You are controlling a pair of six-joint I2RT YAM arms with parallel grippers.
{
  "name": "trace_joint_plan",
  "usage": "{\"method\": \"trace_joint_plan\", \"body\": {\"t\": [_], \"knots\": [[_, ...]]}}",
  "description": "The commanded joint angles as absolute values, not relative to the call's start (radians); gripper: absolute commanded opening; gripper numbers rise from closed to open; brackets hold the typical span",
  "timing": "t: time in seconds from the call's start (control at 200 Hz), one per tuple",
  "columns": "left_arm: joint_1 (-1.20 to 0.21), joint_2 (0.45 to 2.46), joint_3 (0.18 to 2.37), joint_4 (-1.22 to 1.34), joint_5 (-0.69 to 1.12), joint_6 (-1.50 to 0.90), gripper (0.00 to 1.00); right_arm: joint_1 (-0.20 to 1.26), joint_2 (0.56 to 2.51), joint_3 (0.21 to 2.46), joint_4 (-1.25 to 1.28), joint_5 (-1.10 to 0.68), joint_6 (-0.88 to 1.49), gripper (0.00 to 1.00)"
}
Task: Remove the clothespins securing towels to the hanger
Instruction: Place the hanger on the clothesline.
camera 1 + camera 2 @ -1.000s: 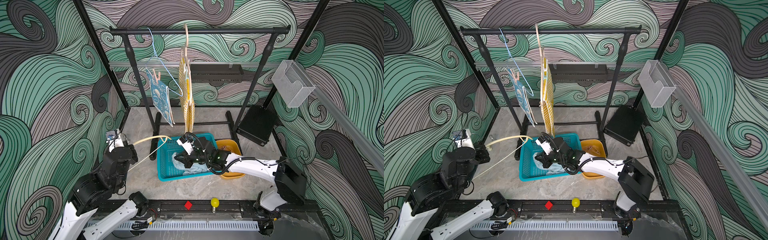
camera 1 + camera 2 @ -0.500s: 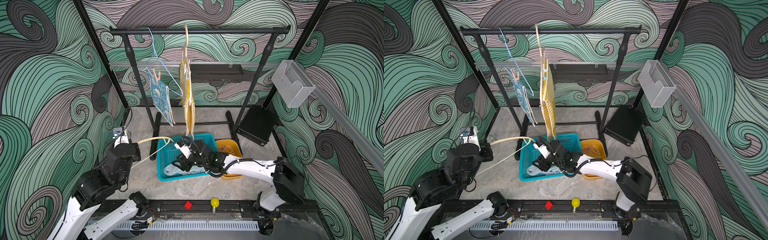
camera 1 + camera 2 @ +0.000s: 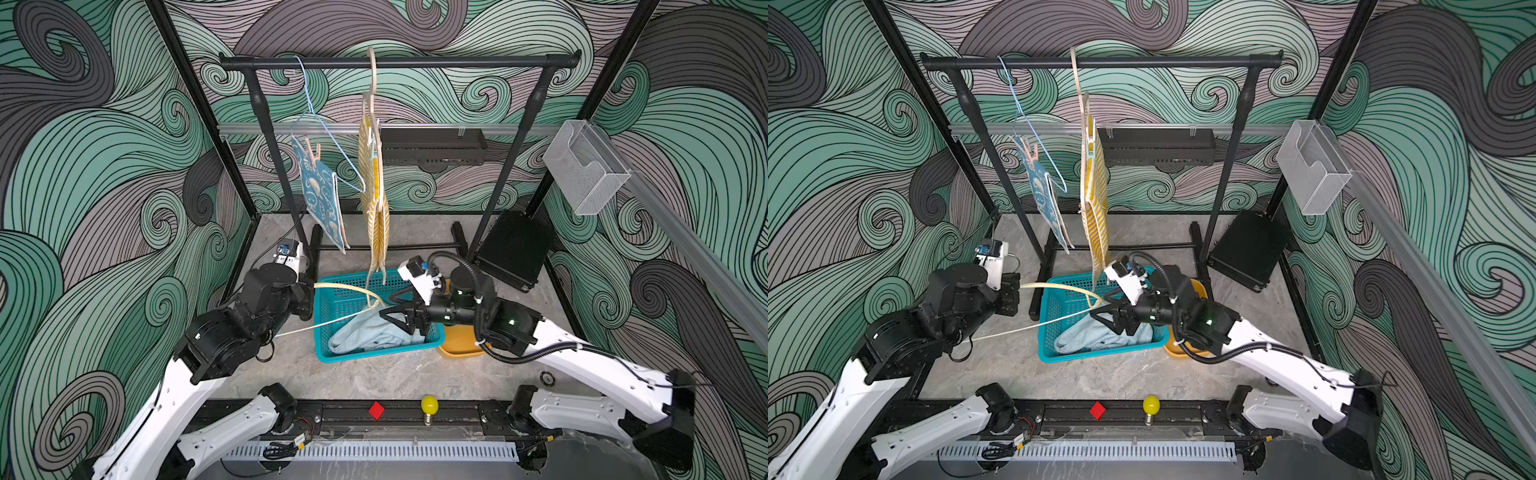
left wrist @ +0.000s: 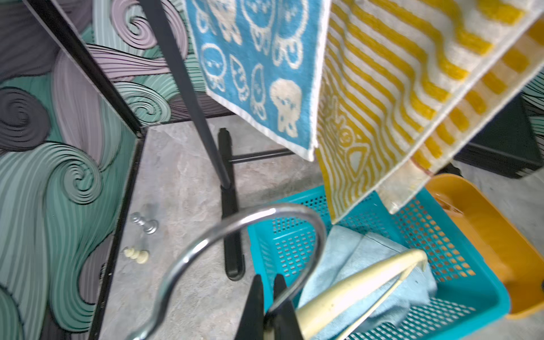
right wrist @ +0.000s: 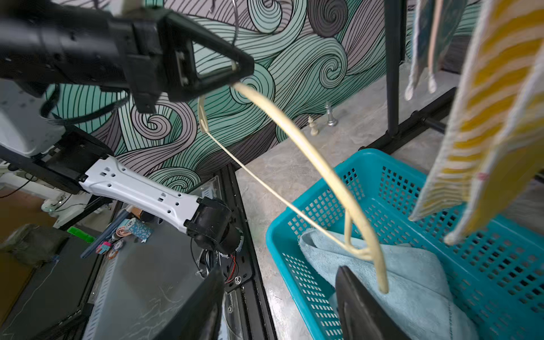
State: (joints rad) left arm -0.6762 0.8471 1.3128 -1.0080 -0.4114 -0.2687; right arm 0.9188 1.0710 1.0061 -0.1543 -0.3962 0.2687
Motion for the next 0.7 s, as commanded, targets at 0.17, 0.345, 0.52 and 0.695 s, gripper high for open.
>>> {"method": "trace_joint_plan", "body": {"t": [0.17,0.345,0.52,0.695], "knots": [[-0.681,0.906,1.383,-0.944,-0.125,-0.273,0.0,0.841,0.997,1.001,-0.41,-0.515,0.165,0.64],[-0.681,0.923,1.402,-0.93,-0.056,-0.276,0.0,0.84,0.996,0.984,-0.436,-0.526,0.157,0.64],[-0.681,0.923,1.417,-0.919,-0.02,-0.279,0.0,0.841,0.996,0.973,-0.429,-0.538,0.154,0.64],[-0.681,0.919,1.416,-0.91,-0.01,-0.283,0.0,0.841,0.999,0.975,-0.422,-0.532,0.143,0.63]]}}
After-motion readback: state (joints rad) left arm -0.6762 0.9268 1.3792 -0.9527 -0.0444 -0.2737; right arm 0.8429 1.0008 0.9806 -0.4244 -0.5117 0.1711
